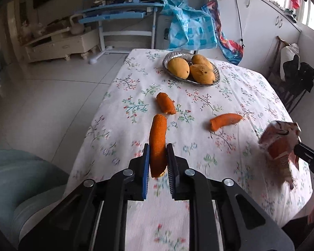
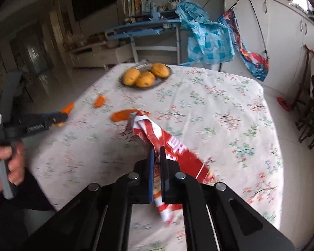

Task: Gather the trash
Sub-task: 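Carry wrapper and carrot over the basin and open both tools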

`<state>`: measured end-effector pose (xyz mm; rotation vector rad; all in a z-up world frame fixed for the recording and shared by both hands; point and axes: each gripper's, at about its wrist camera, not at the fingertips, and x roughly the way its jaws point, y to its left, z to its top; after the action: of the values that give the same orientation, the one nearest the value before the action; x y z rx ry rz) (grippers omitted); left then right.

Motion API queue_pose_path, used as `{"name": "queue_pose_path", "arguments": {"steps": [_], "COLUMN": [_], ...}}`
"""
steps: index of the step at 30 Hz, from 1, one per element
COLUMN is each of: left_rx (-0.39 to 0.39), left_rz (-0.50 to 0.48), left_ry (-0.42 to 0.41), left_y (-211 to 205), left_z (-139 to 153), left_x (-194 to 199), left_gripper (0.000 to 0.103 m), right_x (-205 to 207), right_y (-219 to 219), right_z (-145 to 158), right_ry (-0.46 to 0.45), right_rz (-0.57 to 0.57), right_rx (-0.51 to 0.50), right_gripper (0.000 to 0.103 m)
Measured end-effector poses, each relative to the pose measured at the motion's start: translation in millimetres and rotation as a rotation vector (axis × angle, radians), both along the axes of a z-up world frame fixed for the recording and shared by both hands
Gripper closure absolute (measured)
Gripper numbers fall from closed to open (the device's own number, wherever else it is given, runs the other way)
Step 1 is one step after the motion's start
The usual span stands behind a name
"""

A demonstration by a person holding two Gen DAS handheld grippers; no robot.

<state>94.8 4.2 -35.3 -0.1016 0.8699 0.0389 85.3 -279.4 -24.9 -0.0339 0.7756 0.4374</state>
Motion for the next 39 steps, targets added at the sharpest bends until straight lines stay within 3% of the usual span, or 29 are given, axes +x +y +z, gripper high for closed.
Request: {"name": "queue_pose_path", "arguments": {"steps": [12,16,21,22,24,25,29,31,32,34,35,36,39], "left_rx": [0.037,0.038,0.022,0.020,0.017,0.016,0.018,0.025,0.029,0.032,0.031,0.030,0.032], "left_rz": [0.003,-0.002,0.011,0.015,0.017,0.017,0.014,0.010,0.008,0.005,0.004,0.003,0.000], "left_ry": [-0.071,-0.079,-0.076,-0.078,-0.084,-0.087,-0.097,-0.107,-0.111,-0.115,-0.116,-0.117,-0.130], "left_y": [9,11,18,19,20,21,18,17,17,17,17,17,16], "left_z": [27,31,30,31,33,33,34,37,38,38,39,40,44], "left_x": [-70,-88,-99,-100,-101,-102,-103,-106,-108,-111,-112,-112,-114], "left_gripper": [0.088,0.088,0.088,0.088,0.088,0.088,0.088,0.088,0.088,0.088,0.088,0.088,0.088], "right_x": [-84,-115,-124,-120,-110,-100,-64,-49,-42,-35,-32,-30,-36], "right_y": [42,58,72,72,71,71,93,99,100,97,94,92,84], "right_z": [-5,-11,-10,-7,-3,-3,-23,-38,-43,-48,-47,-46,-36], "right_ry": [0.091,0.125,0.087,0.063,0.022,0.001,0.032,0.048,0.054,0.054,0.056,0.064,0.067], "right_rz": [0.176,0.238,0.216,0.178,0.115,0.078,0.049,0.026,0.011,-0.012,-0.010,-0.006,0.004], "right_rx": [0.243,0.257,0.155,0.122,0.086,0.066,-0.043,-0.101,-0.117,-0.129,-0.119,-0.109,-0.060], "right_gripper": [0.098,0.098,0.095,0.089,0.029,0.026,0.026,0.032,0.044,0.055,0.066,0.086,0.098]}}
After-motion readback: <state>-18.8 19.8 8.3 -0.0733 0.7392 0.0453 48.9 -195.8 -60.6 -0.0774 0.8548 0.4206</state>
